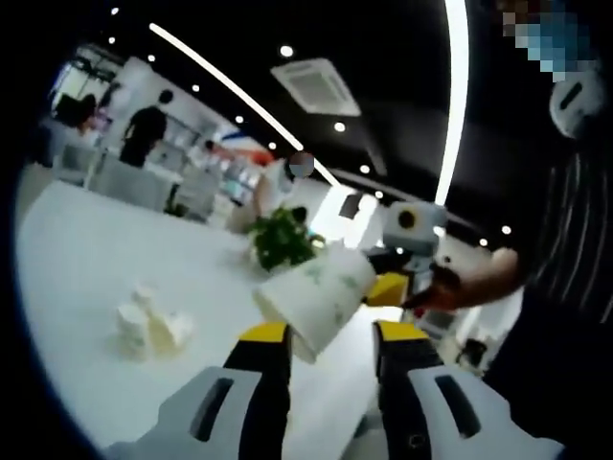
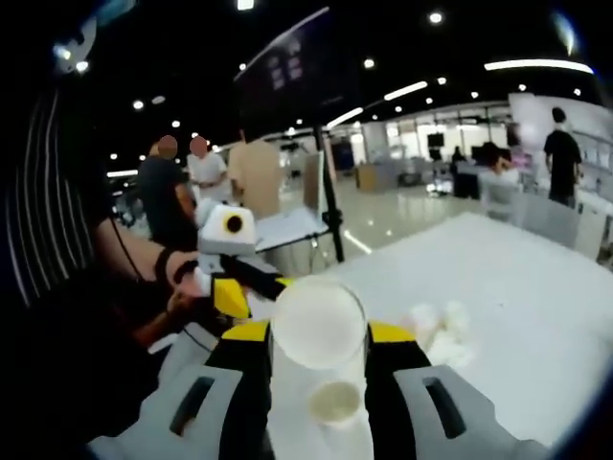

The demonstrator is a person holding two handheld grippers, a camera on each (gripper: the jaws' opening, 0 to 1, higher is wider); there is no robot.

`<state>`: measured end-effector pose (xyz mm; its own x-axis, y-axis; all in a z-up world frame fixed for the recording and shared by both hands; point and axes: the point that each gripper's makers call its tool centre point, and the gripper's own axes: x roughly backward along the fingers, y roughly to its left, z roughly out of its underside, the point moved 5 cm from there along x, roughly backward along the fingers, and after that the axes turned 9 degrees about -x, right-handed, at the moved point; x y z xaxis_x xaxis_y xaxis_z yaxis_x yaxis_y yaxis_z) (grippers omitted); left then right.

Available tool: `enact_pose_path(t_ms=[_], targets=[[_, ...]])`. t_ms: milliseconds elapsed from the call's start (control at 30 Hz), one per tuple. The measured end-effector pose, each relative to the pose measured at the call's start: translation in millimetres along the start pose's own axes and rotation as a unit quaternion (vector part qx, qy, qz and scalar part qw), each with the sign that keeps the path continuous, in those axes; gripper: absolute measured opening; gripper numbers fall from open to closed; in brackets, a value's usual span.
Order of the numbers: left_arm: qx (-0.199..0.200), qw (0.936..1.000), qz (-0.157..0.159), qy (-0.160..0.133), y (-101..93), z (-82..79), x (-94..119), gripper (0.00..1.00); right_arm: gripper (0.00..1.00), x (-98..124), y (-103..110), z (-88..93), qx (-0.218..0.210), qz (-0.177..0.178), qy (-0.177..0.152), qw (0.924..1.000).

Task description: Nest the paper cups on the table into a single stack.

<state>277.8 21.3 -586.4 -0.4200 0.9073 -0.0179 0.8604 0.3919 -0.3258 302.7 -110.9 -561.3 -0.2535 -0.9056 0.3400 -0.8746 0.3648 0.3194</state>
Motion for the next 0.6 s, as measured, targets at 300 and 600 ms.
enact_pose_path(t_ms=[300, 600], targets=[[0.016, 0.9997, 0.004, -0.019, 1.0, -7.9, 6.3, 0.18, 0.34, -2.0, 5.6, 17.3, -0.015, -0.009, 0.013, 0.9998], [0.013, 0.9997, 0.014, -0.018, -2.3, -7.9, 7.6, 0.12, 0.33, -5.1, 9.4, 32.1, -0.03, -0.016, 0.024, 0.9991]])
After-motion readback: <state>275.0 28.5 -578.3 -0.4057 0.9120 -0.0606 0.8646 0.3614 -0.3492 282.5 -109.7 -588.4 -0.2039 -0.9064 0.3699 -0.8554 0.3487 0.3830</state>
